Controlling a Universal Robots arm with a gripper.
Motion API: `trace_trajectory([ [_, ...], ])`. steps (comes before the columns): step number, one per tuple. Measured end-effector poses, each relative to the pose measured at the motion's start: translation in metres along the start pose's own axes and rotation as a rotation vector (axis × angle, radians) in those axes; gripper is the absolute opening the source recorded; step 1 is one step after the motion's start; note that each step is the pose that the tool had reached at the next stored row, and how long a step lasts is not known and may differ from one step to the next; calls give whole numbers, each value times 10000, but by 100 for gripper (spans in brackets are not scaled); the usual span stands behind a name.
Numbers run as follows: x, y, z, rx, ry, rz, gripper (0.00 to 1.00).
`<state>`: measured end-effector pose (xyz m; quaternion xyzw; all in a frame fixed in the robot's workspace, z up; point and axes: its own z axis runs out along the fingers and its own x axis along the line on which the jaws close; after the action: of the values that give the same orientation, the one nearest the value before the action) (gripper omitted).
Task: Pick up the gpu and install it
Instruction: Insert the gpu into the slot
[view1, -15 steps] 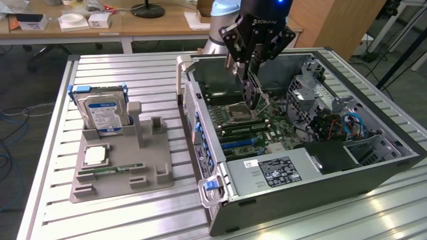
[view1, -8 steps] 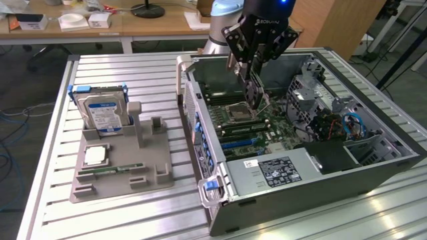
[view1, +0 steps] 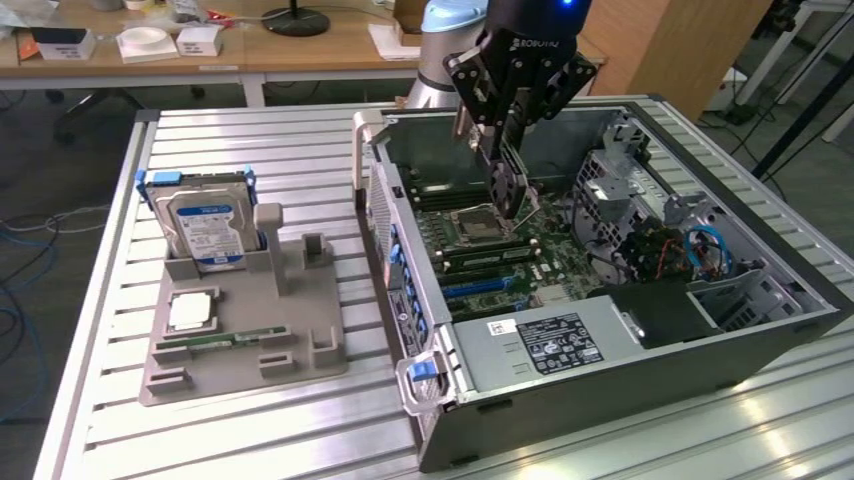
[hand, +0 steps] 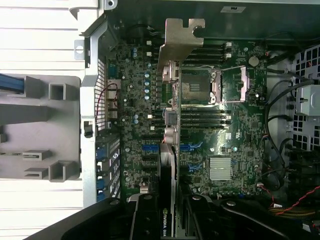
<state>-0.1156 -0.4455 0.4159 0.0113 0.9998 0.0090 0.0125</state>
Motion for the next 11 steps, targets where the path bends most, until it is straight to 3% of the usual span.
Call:
trace_trajectory([
  [6, -4, 0, 0, -1, 0, -1, 26],
  [11, -111, 3, 3, 0, 4, -38, 26],
])
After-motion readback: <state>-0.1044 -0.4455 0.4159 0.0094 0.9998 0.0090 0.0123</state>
